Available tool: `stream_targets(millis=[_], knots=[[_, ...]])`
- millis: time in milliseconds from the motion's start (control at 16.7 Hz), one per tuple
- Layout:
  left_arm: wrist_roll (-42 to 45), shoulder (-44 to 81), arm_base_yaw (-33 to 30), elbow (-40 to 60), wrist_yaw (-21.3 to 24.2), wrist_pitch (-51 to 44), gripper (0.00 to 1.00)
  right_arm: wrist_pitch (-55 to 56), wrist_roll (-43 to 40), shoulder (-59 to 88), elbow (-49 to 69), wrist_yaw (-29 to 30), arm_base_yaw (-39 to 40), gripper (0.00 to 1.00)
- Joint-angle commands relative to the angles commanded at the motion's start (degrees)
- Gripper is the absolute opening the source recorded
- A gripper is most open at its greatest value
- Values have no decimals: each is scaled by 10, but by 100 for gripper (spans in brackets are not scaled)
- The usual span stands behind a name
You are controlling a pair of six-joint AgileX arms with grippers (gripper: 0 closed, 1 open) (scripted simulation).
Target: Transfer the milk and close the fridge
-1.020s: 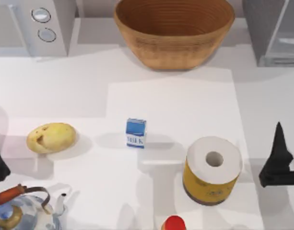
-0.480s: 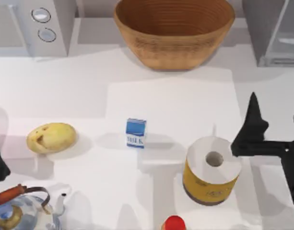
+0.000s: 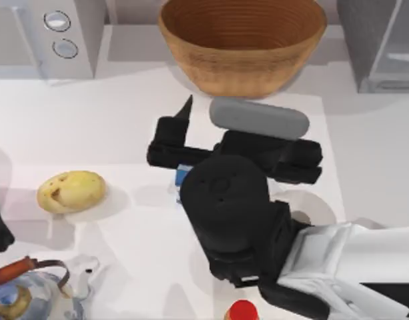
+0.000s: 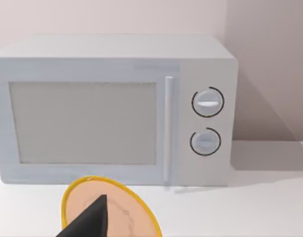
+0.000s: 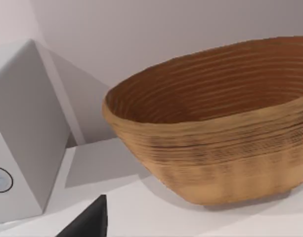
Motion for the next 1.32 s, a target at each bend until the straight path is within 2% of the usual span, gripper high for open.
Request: stream_targets(millis=[300, 600, 960, 1320], knots=[[0, 0, 0, 0, 0, 0, 100, -129, 125, 233, 170, 70, 36, 100], [0, 0, 0, 0, 0, 0, 100, -211, 188, 327, 218, 114, 42, 100], [0, 0, 0, 0, 0, 0, 100, -203, 180, 328, 217, 112, 38, 100], [0, 0, 0, 0, 0, 0, 100, -114, 101, 350, 226, 87, 4, 100]])
